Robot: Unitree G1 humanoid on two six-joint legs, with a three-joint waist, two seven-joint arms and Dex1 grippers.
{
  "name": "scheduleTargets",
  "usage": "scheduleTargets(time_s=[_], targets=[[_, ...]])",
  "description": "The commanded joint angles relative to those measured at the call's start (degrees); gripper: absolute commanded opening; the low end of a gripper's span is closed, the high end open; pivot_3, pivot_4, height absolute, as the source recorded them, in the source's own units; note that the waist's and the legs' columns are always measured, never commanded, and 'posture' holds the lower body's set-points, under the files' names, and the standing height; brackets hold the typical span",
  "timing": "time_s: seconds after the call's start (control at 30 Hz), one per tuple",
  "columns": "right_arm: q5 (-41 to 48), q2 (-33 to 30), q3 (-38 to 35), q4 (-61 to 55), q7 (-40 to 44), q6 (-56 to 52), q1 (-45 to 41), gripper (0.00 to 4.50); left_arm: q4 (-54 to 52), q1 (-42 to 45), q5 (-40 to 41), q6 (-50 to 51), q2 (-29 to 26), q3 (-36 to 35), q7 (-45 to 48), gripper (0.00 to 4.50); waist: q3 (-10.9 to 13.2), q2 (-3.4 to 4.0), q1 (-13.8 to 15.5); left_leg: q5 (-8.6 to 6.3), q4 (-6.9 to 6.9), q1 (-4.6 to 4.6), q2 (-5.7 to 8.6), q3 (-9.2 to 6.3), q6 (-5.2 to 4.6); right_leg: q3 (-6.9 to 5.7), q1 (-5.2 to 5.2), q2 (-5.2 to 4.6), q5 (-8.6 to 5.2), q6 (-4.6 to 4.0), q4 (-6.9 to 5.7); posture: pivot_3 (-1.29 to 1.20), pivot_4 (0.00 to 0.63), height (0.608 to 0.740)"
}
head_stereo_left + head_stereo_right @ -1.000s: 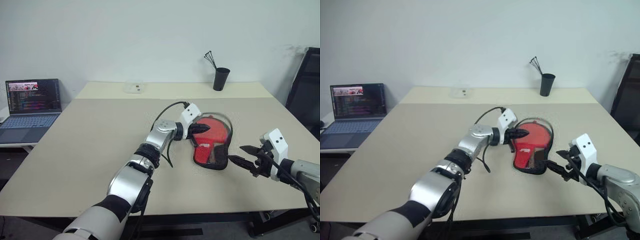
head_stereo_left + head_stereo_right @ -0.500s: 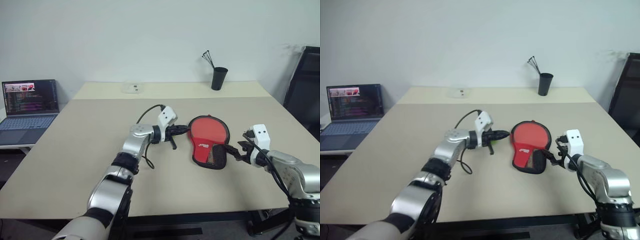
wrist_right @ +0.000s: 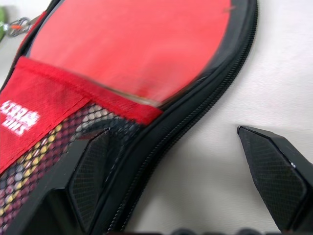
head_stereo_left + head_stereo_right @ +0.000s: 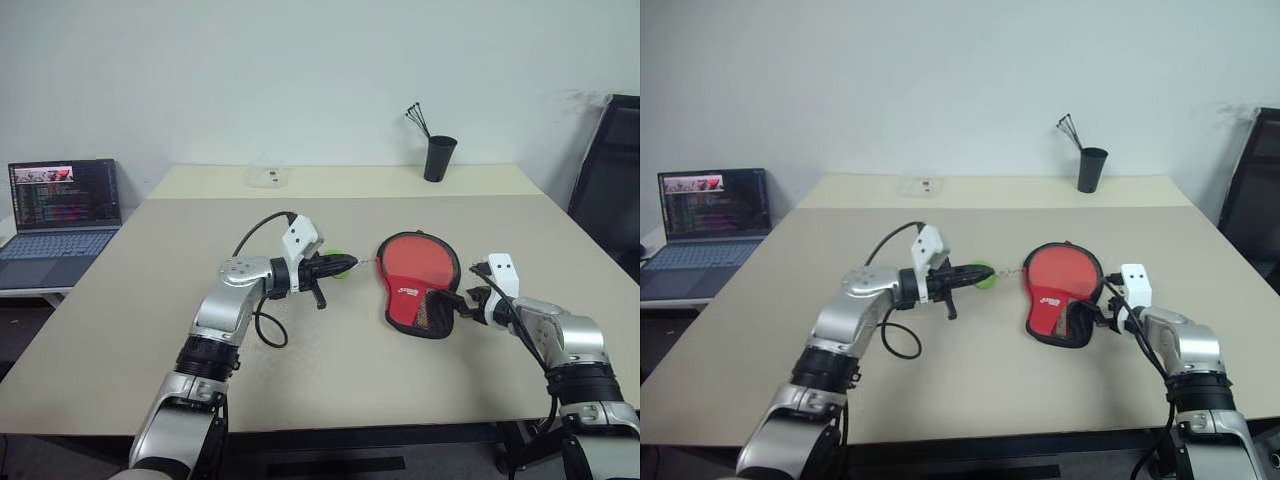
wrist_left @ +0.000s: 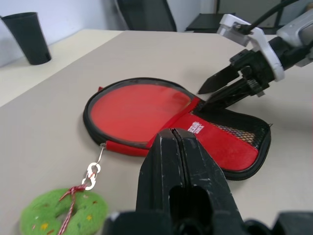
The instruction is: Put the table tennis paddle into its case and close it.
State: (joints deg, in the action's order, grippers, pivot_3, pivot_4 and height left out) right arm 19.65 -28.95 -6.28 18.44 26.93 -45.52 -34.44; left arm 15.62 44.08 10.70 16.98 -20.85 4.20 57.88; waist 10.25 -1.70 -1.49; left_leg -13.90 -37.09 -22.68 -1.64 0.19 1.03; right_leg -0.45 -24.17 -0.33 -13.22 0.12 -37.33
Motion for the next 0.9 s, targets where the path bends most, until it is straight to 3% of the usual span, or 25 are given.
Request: scheduleTargets(time_s=[0.03, 0.17, 0.27, 0.5, 0.67, 0.9], targets=[[0.1, 0.6, 2.1, -1.6, 2.7, -1.3, 0.4, 4.49, -3.7, 0.0, 1.4, 0.3, -0.7, -0.8, -1.1, 0.0, 0.0, 0.0, -0.1, 0.0, 0.0, 0.01, -0.01, 0.0, 0.0, 0.0, 0.01, 0.01, 0.0, 0.0, 0.0, 0.0, 0.15, 0.74], [-0.5, 1.7, 3.8, -2.8, 3.5, -2.0, 0.7, 4.49, -3.7, -0.3, 1.5, 0.4, -1.2, -0.6, -1.6, 0.0, 0.0, 0.02, -0.4, 0.0, 0.02, 0.06, -0.05, 0.05, 0.0, 0.05, 0.0, 0.03, 0.01, -0.02, -0.01, 0.0, 0.15, 0.74], [-0.7, 2.5, 4.1, -2.2, 3.4, -2.6, -0.2, 3.88, -3.1, -0.2, 1.2, 0.0, -1.3, -0.3, -1.7, 0.0, 0.0, 0.02, -0.4, 0.0, 0.02, 0.1, -0.06, 0.05, 0.0, 0.05, 0.01, 0.05, 0.01, -0.02, -0.05, 0.0, 0.15, 0.74], [-0.9, 4.7, 3.7, 0.8, 3.1, -3.4, -2.6, 1.53, -2.4, -0.9, 0.7, -0.7, -2.4, -0.1, -1.4, 0.0, 0.0, 0.02, -0.5, 0.0, 0.01, 0.32, -0.06, 0.25, 0.0, 0.1, 0.0, 0.07, -0.07, 0.09, -0.32, 0.0, 0.15, 0.74], [0.6, 6.8, 2.4, 2.0, 3.2, -5.2, -4.2, 0.02, -5.1, -5.1, 4.2, 0.0, -6.2, -1.8, 3.5, 0.0, 0.0, 0.01, -0.7, 0.0, 0.06, 0.64, -0.08, 0.38, 0.0, 0.52, 0.02, 0.11, -0.08, 0.1, -0.53, 0.0, 0.15, 0.74], [4.1, 10.0, 1.9, -3.4, 4.8, -12.0, -5.2, 0.02, -14.5, -17.4, 12.3, 5.6, -17.4, -3.7, 14.9, 0.0, 0.0, 0.01, -1.7, -0.01, 0.13, 0.72, -0.15, 0.43, -0.01, 0.88, -0.07, 0.2, -0.11, 0.07, -0.57, 0.0, 0.15, 0.74]])
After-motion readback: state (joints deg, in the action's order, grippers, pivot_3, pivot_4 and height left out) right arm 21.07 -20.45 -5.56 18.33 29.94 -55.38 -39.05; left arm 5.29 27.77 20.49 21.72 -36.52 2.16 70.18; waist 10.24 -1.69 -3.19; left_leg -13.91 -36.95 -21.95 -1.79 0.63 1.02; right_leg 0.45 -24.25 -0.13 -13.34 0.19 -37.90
